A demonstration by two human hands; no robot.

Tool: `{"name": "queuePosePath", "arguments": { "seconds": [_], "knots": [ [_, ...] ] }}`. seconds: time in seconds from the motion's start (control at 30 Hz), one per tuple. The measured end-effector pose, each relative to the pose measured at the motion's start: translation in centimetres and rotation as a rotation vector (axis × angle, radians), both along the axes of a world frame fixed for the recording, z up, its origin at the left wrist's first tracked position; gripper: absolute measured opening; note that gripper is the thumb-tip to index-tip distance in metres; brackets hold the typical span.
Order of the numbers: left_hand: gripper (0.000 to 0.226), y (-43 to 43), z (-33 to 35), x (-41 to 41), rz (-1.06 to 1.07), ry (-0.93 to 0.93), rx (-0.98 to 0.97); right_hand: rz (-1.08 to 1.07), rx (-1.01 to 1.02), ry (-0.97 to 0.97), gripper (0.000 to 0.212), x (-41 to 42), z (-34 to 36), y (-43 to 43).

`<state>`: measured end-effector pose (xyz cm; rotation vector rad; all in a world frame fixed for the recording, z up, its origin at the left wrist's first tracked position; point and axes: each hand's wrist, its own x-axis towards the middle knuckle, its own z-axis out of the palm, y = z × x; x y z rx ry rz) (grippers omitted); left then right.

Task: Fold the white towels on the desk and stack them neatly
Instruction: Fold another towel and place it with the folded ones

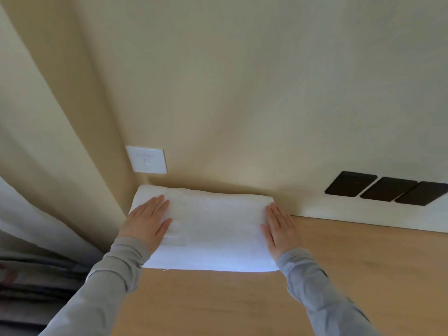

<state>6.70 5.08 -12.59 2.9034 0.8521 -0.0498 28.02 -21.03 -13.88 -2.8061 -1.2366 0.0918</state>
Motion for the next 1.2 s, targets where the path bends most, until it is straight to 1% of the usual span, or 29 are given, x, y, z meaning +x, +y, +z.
{"name": "queuePosePath", "arguments": {
  "seconds": [0.17, 0.3, 0.4, 0.53, 0.67, 0.87, 1.07, 1.13, 1.2],
  "knots": [
    [0.055, -4.3, 3.4, 3.5, -0.044, -0.005, 0.036, -0.048, 0.007, 0.012, 0.055, 0.2, 3.1, -2.4],
    [0.054, -9.1, 6.0, 7.5, -0.121, -0.049, 0.096, -0.089, 0.025, -0.055, 0.054, 1.2, 6.3, -5.1],
    [0.053, -14.1, 7.6, 10.2, -0.196, -0.077, 0.097, -0.133, 0.064, -0.073, 0.051, 2.3, 8.8, -8.7],
    [0.051, -23.4, 9.9, 13.7, -0.329, -0.119, 0.07, -0.176, 0.121, -0.053, 0.05, 3.3, 11.5, -15.4],
    [0.052, -33.5, 11.8, 17.1, -0.422, -0.137, 0.059, -0.23, 0.142, -0.051, 0.052, 4.7, 13.4, -24.6],
    [0.052, -49.4, 14.5, 22.1, -0.542, -0.201, 0.039, -0.299, 0.158, -0.075, 0.052, 6.5, 16.4, -42.3],
    [0.048, -64.9, 17.6, 27.2, -0.712, -0.28, 0.006, -0.501, 0.191, -0.143, 0.048, 6.6, 19.2, -59.5],
    [0.047, -69.3, 18.4, 28.5, -0.766, -0.324, -0.015, -0.561, 0.22, -0.176, 0.045, 6.4, 19.8, -64.3],
    [0.048, -73.3, 18.7, 30.1, -0.827, -0.316, 0.007, -0.611, 0.23, -0.193, 0.042, 6.5, 20.1, -68.3]
  ]
}}
